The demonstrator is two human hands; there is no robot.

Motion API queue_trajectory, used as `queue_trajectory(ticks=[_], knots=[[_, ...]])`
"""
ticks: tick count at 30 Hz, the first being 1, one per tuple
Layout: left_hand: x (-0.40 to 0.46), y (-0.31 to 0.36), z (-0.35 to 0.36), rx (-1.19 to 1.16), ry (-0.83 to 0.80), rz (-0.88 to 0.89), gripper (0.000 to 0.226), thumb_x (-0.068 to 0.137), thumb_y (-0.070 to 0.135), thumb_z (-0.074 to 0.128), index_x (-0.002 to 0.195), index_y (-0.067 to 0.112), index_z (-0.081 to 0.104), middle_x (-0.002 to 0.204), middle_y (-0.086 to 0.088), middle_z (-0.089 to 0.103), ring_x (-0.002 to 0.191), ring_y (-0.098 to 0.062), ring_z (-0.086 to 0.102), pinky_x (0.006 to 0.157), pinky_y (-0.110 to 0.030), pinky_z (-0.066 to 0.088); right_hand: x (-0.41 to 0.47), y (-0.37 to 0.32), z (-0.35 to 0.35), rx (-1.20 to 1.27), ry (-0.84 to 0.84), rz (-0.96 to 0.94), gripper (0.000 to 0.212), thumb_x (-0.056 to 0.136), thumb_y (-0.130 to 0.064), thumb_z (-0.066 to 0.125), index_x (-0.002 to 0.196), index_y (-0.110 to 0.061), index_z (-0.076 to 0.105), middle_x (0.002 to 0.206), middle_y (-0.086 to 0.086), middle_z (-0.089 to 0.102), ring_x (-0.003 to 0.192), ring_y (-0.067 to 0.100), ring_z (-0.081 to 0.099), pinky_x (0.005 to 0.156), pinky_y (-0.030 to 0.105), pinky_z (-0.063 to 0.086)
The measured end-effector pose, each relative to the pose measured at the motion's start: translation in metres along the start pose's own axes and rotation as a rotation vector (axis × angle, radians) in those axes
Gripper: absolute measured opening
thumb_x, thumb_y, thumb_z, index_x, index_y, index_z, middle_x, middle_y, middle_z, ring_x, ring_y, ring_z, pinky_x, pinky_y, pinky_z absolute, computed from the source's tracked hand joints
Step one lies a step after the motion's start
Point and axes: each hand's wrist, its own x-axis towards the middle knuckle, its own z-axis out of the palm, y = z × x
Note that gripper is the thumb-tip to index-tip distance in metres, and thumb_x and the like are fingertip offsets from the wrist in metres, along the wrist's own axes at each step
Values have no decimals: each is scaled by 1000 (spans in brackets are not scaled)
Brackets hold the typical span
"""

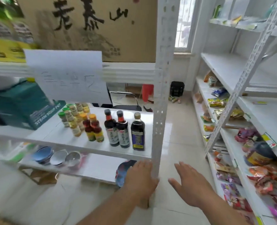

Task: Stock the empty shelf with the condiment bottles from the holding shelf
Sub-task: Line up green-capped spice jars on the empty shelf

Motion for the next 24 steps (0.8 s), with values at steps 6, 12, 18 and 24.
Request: queue_trajectory(ticks=[6,12,18,24], knots=[[-43,-132,-25,-40,33,-176,75,99,58,45,162,28,18,170,-1,17,155,-23,19,125,-40,22,23,-132,27,-11,5,-174,73,99,-65,40,160,-30,23,169,-5,23,154,18,25,122,35,27],[-79,-229,-37,-110,62,-355,77,98,62,42,163,30,15,172,-1,10,157,-24,14,124,-44,20,42,-232,43,-54,-28,-345,74,99,-65,39,161,-31,20,171,-7,17,156,17,19,126,40,23],[-84,-272,-55,-163,120,-480,76,96,63,47,161,34,18,171,4,16,156,-23,20,120,-45,30,74,-282,47,-73,-57,-418,76,98,-69,38,162,-35,14,172,-9,9,158,18,14,127,44,20],[-81,-294,-92,-153,149,-566,70,100,57,45,160,32,20,170,4,19,156,-20,18,122,-41,27,118,-324,37,-110,-78,-570,76,100,-68,32,163,-27,16,172,-4,13,158,19,15,127,40,20]])
